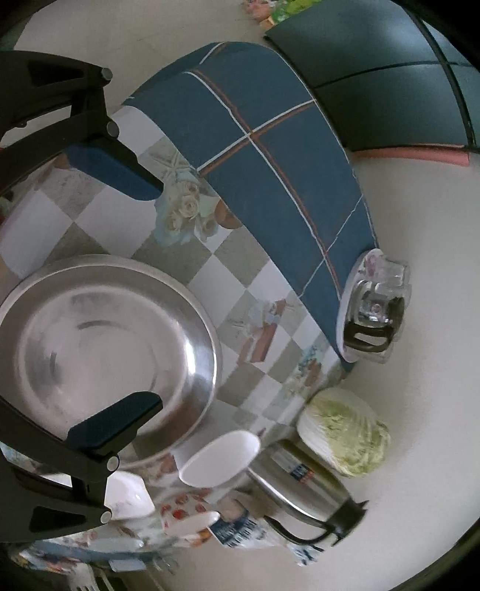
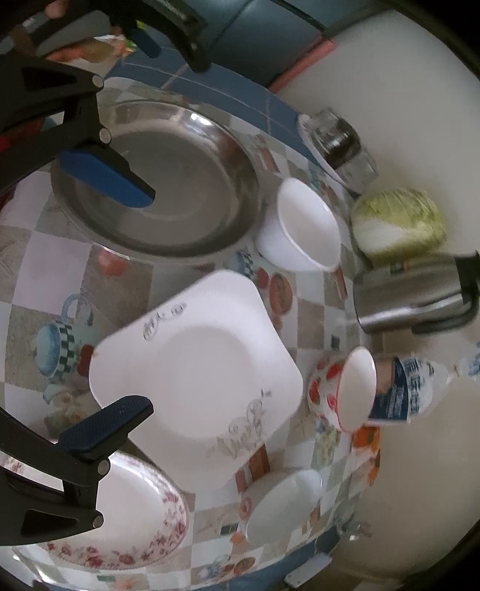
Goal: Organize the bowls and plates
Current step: 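Move the right tool to the steel basin rim while the left tool approaches its rim, then close the right gripper on the basin rim while the left gripper closes on it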
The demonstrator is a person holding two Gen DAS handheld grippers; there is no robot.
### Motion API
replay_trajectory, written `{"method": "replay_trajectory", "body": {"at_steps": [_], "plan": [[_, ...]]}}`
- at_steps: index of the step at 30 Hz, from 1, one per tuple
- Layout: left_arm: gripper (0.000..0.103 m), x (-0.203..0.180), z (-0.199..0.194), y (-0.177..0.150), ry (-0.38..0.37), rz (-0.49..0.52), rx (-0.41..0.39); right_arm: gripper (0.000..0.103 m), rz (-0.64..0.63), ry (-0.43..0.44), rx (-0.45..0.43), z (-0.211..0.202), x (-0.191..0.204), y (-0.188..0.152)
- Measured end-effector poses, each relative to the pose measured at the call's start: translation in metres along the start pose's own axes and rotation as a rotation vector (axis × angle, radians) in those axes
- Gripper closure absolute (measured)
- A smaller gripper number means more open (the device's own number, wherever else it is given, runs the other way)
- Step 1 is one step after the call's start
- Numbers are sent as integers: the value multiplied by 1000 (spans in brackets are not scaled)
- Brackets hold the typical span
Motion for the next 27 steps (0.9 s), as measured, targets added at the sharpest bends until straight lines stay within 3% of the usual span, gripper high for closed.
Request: {"method": "replay_trajectory", "body": {"at_steps": [5,7,12,14,16,23,27], "plan": [[0,12,28,-8,33,5,86,12,-37,40,1,6,10,-3],[0,16,35,-9,22,-7,98,30,-31,61,18,10,12,-7],[0,26,42,-6,12,-29,76,54,-19,97,63,24,13,-12],[0,27,46,-7,-10,-28,96,58,-2,124,79,28,13,-13],[0,27,52,-8,-25,-30,119,69,7,133,89,32,12,-14],[1,25,61,-8,9,38,141,82,24,153,119,43,13,-15],[22,26,65,-9,22,69,155,83,35,160,122,46,12,-13]]}}
Point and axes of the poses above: each gripper's, at about its wrist camera, not at the fingertips, and z roughly the way its jaws point, x to its left, y to its top, the point moved 9 cm from there along z, roughly the way its jaws point, and after that the axes turned 5 degrees about x, right-handed, at the moved point
